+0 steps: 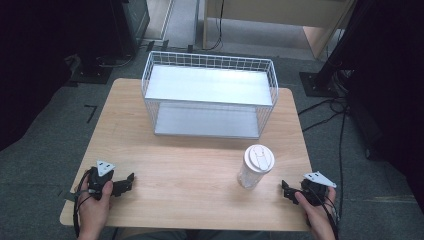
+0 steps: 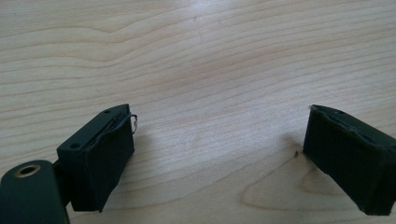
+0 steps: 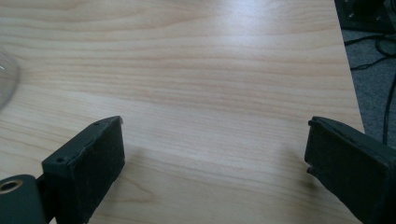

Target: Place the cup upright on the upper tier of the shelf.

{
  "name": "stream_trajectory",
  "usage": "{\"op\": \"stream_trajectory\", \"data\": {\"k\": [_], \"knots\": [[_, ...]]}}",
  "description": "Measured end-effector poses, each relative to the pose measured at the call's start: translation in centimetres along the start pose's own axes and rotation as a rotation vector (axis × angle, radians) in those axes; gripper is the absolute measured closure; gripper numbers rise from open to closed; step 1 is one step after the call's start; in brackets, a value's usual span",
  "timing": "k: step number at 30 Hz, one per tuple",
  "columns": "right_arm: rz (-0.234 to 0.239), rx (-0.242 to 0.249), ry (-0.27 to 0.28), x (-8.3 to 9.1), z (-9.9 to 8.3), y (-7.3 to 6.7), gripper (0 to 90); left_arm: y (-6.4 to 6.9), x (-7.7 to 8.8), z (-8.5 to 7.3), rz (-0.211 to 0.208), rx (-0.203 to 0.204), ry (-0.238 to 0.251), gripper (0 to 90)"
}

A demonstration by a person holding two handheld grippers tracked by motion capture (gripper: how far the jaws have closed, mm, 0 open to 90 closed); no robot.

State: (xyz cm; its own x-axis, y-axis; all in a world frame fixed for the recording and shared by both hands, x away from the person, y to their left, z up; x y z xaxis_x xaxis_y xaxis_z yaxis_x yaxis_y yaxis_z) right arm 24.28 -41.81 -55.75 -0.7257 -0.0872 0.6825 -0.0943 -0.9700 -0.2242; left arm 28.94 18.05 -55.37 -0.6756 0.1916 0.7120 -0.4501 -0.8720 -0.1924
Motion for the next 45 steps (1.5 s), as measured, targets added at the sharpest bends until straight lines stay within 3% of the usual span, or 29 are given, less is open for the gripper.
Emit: {"op": "stream_trajectory", "data": {"k": [5, 13, 22, 34, 45], "knots": [[0.039, -0.009, 0.032, 0.8, 0.5, -1.0, 4.9, 0.3, 0.0, 0.1, -0.027, -0.028, 0.005, 8.8], [0.116, -0.026, 0.082, 2.1, 1.4, -2.8, 4.9, 0.3, 0.0, 0.1, -0.027, -0.028, 0.005, 8.7], [0.184, 0.012, 0.077, 2.8, 1.5, -5.0, 4.9, 0.3, 0.0, 0.1, -0.027, -0.028, 0.005, 8.8], [0.261, 0.061, 0.065, 3.0, 1.1, -7.0, 4.9, 0.3, 0.0, 0.1, -0.027, -0.028, 0.005, 8.8], [0.293, 0.072, 0.061, 3.2, 1.0, -8.4, 4.9, 0.3, 0.0, 0.1, -0.027, -0.028, 0.005, 8.8]]}}
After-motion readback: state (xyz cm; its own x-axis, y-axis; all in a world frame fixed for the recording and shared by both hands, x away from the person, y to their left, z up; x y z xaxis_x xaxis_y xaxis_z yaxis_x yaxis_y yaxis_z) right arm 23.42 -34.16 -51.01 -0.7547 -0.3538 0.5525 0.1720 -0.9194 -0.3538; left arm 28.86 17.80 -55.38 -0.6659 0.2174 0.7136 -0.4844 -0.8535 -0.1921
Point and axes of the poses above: each handheld gripper's, and its own axes: x roughly backward along the jaws, z roughly out of its top, y roughly to its right, the point moved 5 cm from there along -x, roughly forward along the jaws, and after that the axes turned 15 degrees about -x, right-handed, at the moved point
